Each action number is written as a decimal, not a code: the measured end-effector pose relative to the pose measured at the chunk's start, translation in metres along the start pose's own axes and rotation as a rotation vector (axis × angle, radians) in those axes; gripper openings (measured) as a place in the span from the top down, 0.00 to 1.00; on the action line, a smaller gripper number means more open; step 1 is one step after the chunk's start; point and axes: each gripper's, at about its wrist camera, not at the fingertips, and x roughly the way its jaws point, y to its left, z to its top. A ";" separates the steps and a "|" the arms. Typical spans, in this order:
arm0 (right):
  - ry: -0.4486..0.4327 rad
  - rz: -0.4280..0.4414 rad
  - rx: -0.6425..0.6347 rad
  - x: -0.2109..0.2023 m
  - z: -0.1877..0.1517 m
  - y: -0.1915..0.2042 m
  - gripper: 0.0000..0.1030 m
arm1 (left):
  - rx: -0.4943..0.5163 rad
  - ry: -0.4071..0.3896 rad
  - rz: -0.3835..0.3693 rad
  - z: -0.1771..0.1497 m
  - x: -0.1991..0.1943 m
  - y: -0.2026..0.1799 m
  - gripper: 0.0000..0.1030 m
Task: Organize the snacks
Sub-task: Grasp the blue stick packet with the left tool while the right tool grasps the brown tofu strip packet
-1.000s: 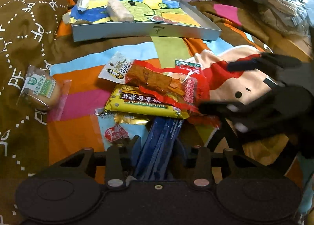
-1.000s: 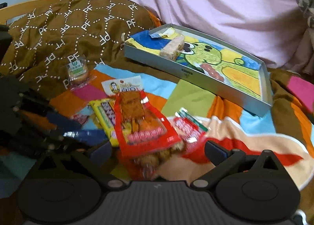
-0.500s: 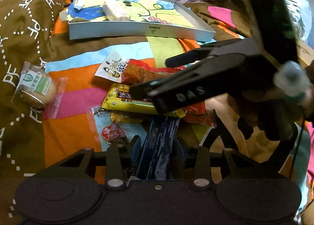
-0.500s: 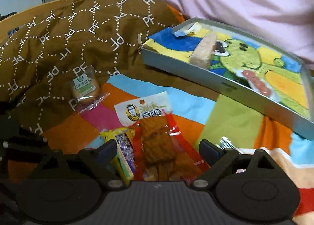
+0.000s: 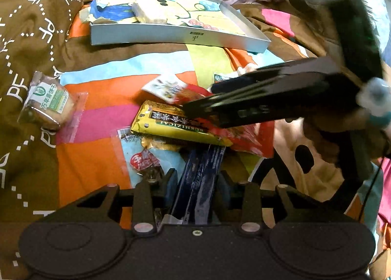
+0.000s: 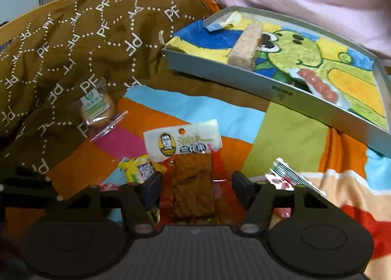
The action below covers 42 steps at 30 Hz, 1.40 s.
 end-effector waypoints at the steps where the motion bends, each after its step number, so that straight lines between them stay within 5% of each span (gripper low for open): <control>1: -0.004 0.000 0.008 -0.005 -0.002 0.000 0.45 | 0.000 0.002 0.001 0.000 0.000 -0.001 0.63; 3: -0.026 0.005 0.033 -0.018 -0.007 -0.003 0.57 | 0.007 0.007 0.006 0.000 -0.001 -0.003 0.64; 11: -0.027 0.026 0.053 -0.049 -0.038 -0.007 0.57 | 0.075 0.050 0.003 -0.005 0.001 -0.021 0.65; 18: -0.010 -0.009 -0.015 -0.052 -0.051 0.000 0.37 | 0.095 0.051 0.016 -0.008 0.006 -0.024 0.61; 29: 0.088 0.017 0.046 -0.037 -0.062 -0.012 0.28 | 0.135 0.053 0.010 -0.010 0.008 -0.025 0.58; 34: 0.065 -0.009 0.025 -0.050 -0.076 -0.001 0.35 | 0.121 0.052 0.032 -0.010 0.008 -0.025 0.64; 38: 0.049 -0.035 -0.008 -0.059 -0.081 0.011 0.52 | 0.077 0.057 0.043 -0.010 0.007 -0.025 0.66; 42: 0.068 -0.053 -0.022 -0.065 -0.089 0.021 0.54 | 0.034 0.064 0.061 -0.013 0.003 -0.028 0.68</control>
